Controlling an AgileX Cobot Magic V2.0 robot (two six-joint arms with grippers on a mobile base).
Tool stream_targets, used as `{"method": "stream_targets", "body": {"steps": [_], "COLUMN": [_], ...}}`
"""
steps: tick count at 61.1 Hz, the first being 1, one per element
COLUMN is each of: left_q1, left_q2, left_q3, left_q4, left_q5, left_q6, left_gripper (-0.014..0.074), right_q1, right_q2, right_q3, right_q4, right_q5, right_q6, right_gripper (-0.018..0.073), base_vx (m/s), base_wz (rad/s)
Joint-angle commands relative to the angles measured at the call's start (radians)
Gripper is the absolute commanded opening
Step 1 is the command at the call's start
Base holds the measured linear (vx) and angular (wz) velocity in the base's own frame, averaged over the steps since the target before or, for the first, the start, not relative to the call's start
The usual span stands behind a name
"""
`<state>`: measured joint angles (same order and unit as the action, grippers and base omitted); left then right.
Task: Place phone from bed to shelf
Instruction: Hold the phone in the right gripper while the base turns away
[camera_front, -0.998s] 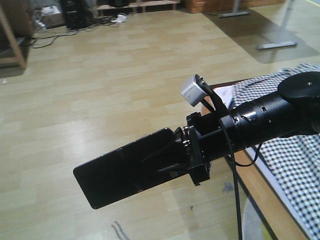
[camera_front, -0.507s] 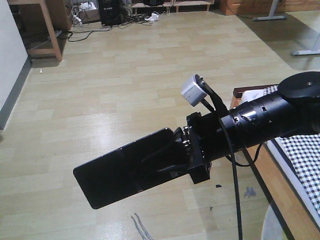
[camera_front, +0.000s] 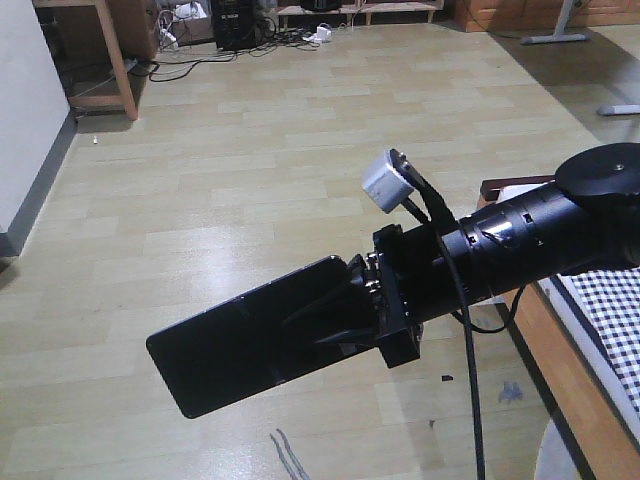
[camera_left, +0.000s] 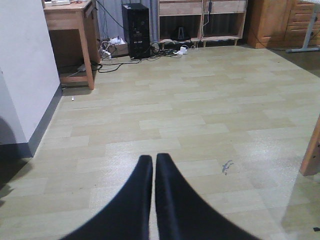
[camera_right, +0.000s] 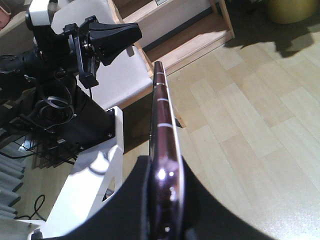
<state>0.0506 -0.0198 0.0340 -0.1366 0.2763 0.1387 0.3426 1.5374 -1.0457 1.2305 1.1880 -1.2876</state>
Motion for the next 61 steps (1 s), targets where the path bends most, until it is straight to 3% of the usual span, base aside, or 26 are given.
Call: {"method": "stream_targets", "body": {"steps": [1,61], "left_q1": [-0.006,-0.006], "left_q2": [-0.005,-0.005], "left_q3": [0.003,0.003], "left_q4": [-0.009,-0.009], "left_q5": [-0.073,-0.073], "left_q6": [-0.004,-0.004], "left_gripper": [0.0001,0.0001], "right_q1": [-0.001,-0.001], "right_q2": [-0.042,-0.042], "right_q3": [-0.023,-0.023], "right_q4": [0.092,0.092], "right_q5": [0.103,0.103], "right_q6": [-0.010,-0.010], "right_gripper": [-0.0001,-0.0001], "base_vx": [0.05,0.18], "base_wz": [0.04,0.05]}}
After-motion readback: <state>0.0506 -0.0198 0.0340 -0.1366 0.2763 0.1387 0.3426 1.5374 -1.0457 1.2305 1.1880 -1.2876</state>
